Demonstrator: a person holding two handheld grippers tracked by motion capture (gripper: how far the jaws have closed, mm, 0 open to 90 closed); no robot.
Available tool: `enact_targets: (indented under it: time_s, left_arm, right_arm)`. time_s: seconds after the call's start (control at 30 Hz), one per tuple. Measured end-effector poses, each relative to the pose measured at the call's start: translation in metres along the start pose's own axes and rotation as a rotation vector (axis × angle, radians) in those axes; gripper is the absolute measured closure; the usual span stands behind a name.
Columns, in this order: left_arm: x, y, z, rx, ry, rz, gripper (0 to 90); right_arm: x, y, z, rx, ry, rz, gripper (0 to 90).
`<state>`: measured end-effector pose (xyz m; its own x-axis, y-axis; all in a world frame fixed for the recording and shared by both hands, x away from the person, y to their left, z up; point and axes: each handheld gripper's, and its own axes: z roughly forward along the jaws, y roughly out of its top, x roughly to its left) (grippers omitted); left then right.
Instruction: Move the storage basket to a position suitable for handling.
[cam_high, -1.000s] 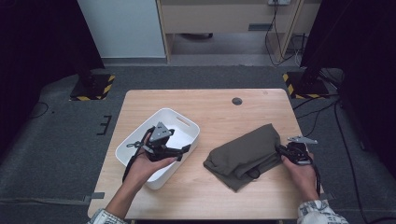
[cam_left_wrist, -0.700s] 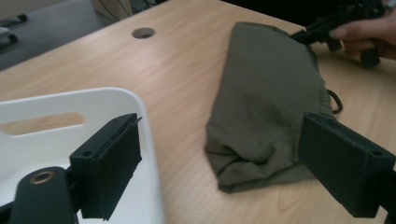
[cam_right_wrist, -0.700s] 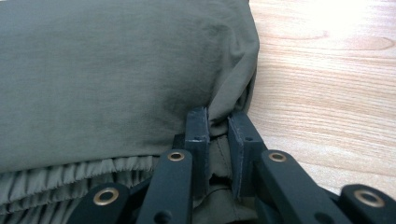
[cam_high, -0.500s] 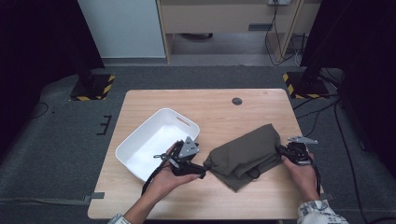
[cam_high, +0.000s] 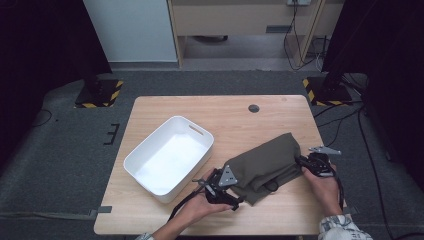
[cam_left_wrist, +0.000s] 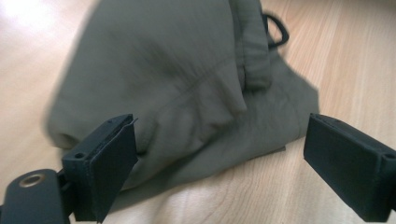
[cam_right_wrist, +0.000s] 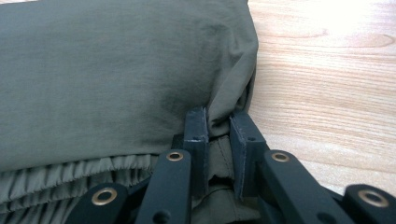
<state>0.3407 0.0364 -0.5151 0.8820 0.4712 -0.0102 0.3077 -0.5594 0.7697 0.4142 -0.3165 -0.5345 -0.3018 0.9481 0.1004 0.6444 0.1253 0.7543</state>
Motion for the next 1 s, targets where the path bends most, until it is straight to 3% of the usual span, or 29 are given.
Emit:
enact_targets:
  time_s: [0.07,0.23,0.37,0.53,0.8,0.83,0.9,1.0]
  left_arm:
    - [-0.002,-0.004,0.009,0.016,-0.003,0.012,8.3]
    - [-0.004,-0.005,0.015,-0.006,-0.019,-0.002,6.8]
    - [-0.003,-0.007,0.019,0.006,-0.029,0.002,6.9]
    - [0.003,-0.006,0.022,0.012,-0.070,-0.041,15.0]
    - [-0.002,-0.003,0.027,0.052,-0.053,0.018,14.7]
    - [-0.003,-0.004,0.026,0.048,-0.032,0.038,18.0]
    - [-0.002,-0.004,0.026,0.047,-0.025,0.038,21.5]
    - [0.001,-0.005,0.023,0.020,-0.008,0.029,44.6]
  right_arm:
    - [-0.001,0.000,0.000,-0.001,0.003,-0.004,78.4]
    - [-0.001,0.000,0.000,0.001,0.007,0.005,78.4]
    - [-0.001,-0.001,0.000,0.001,0.006,0.008,78.3]
    - [-0.001,-0.001,0.000,-0.002,0.003,0.008,78.2]
    - [-0.001,-0.001,0.000,0.000,0.004,0.014,78.0]
    - [-0.001,-0.001,0.000,-0.001,0.004,0.011,78.0]
    - [-0.001,-0.001,0.000,-0.002,0.003,0.008,78.0]
    - [0.000,-0.001,0.000,-0.003,0.001,0.006,78.1]
